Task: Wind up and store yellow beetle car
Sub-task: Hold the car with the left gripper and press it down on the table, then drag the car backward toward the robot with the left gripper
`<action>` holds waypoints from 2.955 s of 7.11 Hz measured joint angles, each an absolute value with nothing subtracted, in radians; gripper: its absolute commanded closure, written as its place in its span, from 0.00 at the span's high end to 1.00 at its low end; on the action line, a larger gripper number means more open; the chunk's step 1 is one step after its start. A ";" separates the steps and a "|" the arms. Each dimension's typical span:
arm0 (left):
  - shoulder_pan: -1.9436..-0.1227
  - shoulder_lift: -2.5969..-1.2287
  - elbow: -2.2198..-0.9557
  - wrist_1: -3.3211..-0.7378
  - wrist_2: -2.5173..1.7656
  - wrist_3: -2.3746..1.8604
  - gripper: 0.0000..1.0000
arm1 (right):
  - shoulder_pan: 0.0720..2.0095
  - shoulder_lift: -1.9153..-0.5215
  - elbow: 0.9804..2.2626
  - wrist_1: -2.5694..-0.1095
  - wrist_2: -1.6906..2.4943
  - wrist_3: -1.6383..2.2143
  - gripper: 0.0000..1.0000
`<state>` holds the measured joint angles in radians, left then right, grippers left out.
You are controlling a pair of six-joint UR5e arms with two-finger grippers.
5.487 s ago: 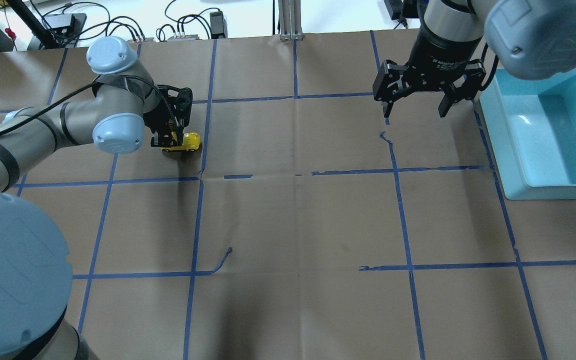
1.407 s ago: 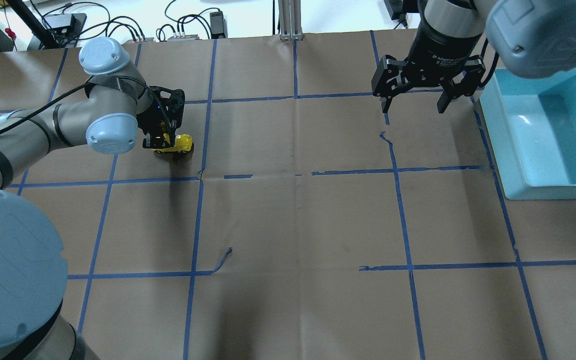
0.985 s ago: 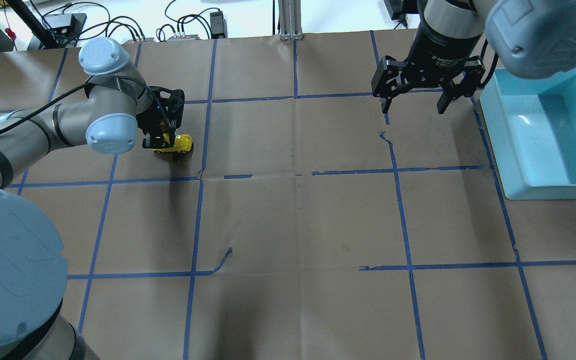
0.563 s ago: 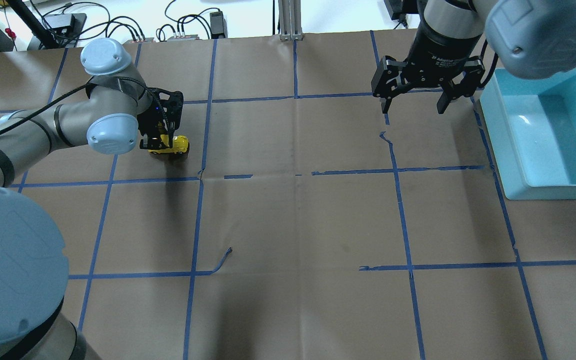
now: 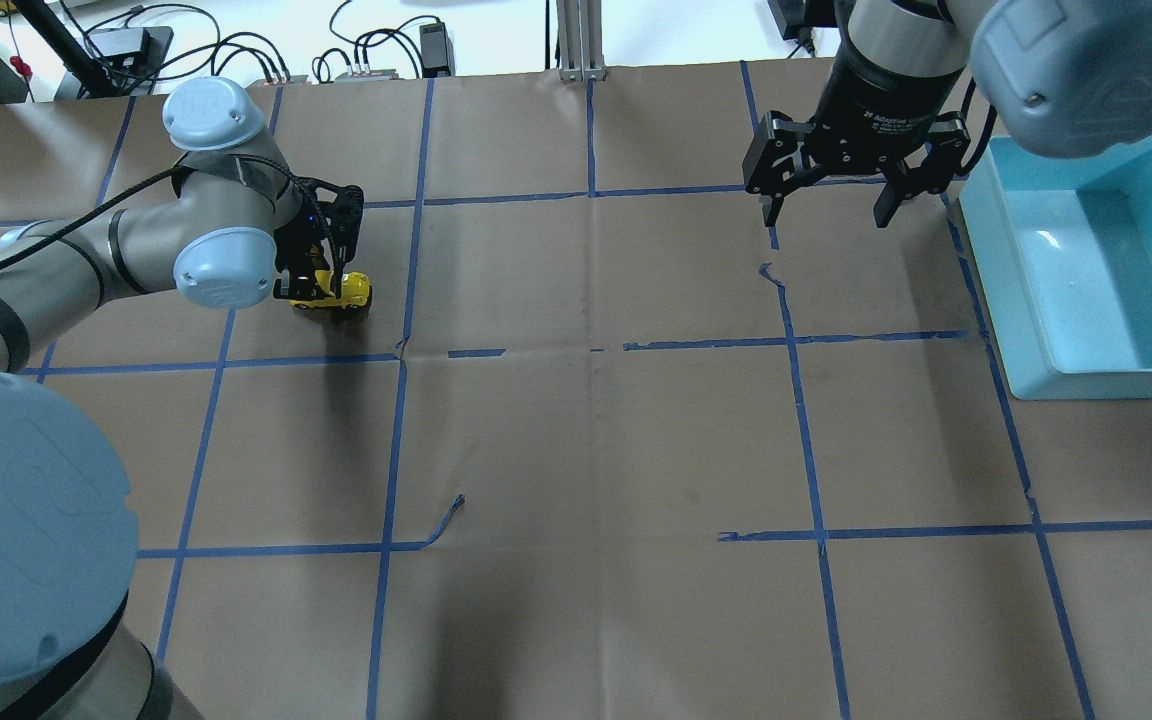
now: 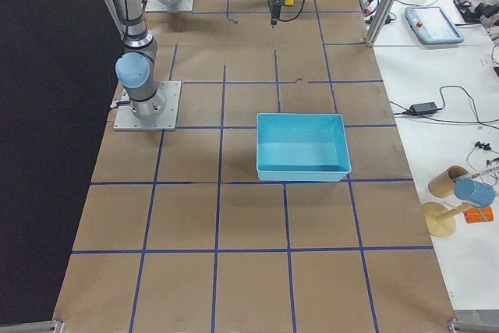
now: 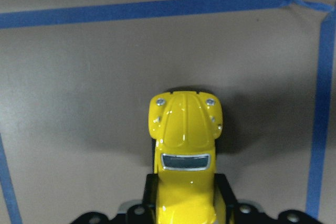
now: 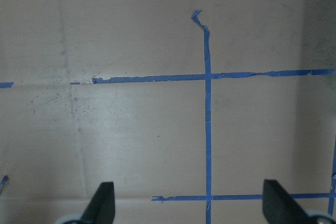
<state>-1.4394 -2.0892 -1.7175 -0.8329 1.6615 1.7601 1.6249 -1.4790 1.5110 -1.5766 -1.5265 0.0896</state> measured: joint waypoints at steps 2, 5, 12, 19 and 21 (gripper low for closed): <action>-1.425 -2.089 -1.719 -0.833 1.661 1.761 0.00 | 1.626 -1.480 1.511 -1.576 -1.526 0.093 1.00; -1.394 -2.091 -1.720 -0.832 1.657 1.761 0.00 | 1.628 -1.482 1.511 -1.575 -1.526 0.095 1.00; -1.371 -2.089 -1.720 -0.831 1.657 1.805 0.00 | 1.628 -1.483 1.510 -1.575 -1.499 0.097 1.00; -1.359 -2.088 -1.722 -0.832 1.657 1.838 0.00 | 1.629 -1.483 1.509 -1.575 -1.497 0.097 1.00; -1.336 -2.087 -1.725 -0.832 1.654 1.857 0.00 | 1.629 -1.483 1.509 -1.575 -1.497 0.097 1.00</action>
